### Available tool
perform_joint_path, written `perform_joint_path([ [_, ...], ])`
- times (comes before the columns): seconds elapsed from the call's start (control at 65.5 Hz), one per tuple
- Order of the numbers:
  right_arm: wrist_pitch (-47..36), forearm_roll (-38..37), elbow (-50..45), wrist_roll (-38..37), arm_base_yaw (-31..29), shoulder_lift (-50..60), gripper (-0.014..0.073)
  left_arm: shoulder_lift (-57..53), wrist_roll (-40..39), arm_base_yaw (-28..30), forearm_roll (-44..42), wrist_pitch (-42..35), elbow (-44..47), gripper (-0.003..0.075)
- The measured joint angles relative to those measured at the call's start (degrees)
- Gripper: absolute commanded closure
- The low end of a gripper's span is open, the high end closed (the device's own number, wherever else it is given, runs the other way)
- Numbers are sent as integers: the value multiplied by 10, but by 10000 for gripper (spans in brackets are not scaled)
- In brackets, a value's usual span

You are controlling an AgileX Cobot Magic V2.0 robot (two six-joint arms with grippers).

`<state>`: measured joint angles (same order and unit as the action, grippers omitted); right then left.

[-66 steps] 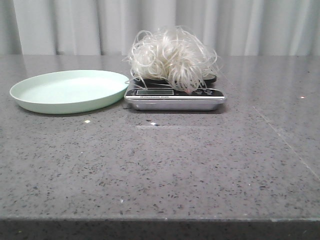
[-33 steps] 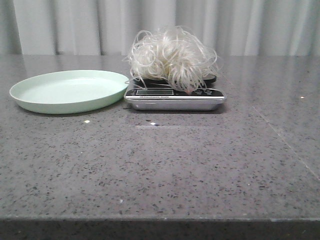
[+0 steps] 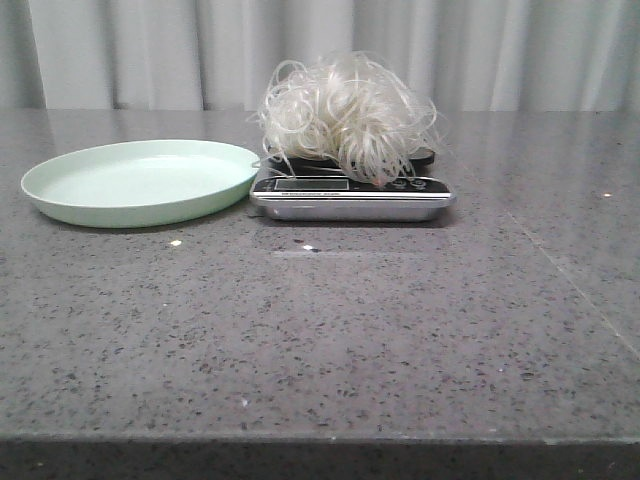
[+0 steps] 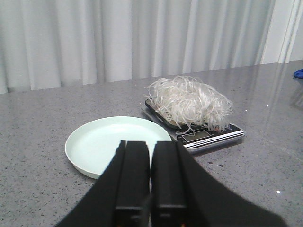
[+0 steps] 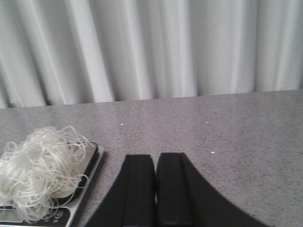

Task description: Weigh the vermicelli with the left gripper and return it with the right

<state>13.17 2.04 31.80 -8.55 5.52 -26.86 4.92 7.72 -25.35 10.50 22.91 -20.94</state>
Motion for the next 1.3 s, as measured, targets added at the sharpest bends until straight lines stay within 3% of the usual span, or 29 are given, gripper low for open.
perform_joint_path([
  [0.214,31,-12,83,0,91,-109,126,0,0,0,0,0,0,587],
  [0.336,78,-13,168,0,151,-200,88,0,0,0,0,0,0,587],
  [0.626,228,-14,421,0,252,-448,88,0,0,0,0,0,0,587],
  [0.855,401,1,638,0,259,-648,88,0,0,0,0,-4,0,587],
  [1.16,516,3,806,0,259,-833,92,0,0,0,0,-4,0,587],
  [1.237,546,-5,834,0,259,-871,149,0,0,0,0,-4,0,587],
  [1.298,556,-15,849,0,259,-889,272,0,0,0,0,-4,0,587],
])
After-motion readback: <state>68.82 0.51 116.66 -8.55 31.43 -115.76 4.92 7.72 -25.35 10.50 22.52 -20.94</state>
